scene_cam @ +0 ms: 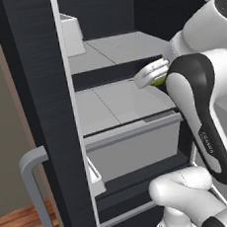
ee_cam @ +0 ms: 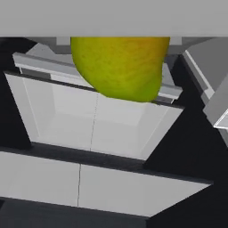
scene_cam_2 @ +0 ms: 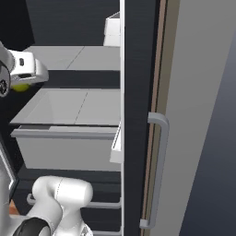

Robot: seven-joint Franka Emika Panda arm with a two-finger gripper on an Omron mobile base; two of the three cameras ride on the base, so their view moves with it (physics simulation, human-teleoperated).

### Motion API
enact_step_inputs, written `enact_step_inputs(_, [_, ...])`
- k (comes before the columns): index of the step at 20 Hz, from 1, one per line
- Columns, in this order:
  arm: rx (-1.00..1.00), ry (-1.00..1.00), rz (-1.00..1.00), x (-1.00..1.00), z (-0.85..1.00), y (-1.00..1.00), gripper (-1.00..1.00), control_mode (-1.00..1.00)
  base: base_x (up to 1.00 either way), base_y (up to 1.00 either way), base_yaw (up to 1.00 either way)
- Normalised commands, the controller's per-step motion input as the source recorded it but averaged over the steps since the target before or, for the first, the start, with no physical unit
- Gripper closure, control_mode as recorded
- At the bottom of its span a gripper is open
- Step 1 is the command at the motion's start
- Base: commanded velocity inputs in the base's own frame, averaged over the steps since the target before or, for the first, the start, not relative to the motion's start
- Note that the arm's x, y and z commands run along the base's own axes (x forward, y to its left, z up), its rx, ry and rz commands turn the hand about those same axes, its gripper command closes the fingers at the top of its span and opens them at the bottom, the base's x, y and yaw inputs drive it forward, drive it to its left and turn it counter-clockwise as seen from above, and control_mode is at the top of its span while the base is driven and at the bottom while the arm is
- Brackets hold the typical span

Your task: Pick the pear and kiwi from the fridge and place them inside the tupperware on the counter.

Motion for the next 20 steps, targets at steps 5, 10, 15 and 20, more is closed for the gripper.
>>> enact_step_inputs(5, [0.0, 0.03, 0.0, -0.23, -0.04, -0.07, 1.0, 1.0, -0.38, -0.05, 0.0])
enact_step_inputs(10, [0.0, 0.0, 0.0, 0.0, 0.0, 0.0, 1.0, 1.0, -0.79, -0.02, -0.02])
enact_step_inputs(15, [0.0, 0.0, 0.0, 0.0, 0.0, 0.0, 1.0, 1.0, -0.88, 0.0, -0.04])
enact_step_inputs(20, [0.0, 0.0, 0.0, 0.0, 0.0, 0.0, 1.0, 1.0, -0.95, 0.0, -0.01])
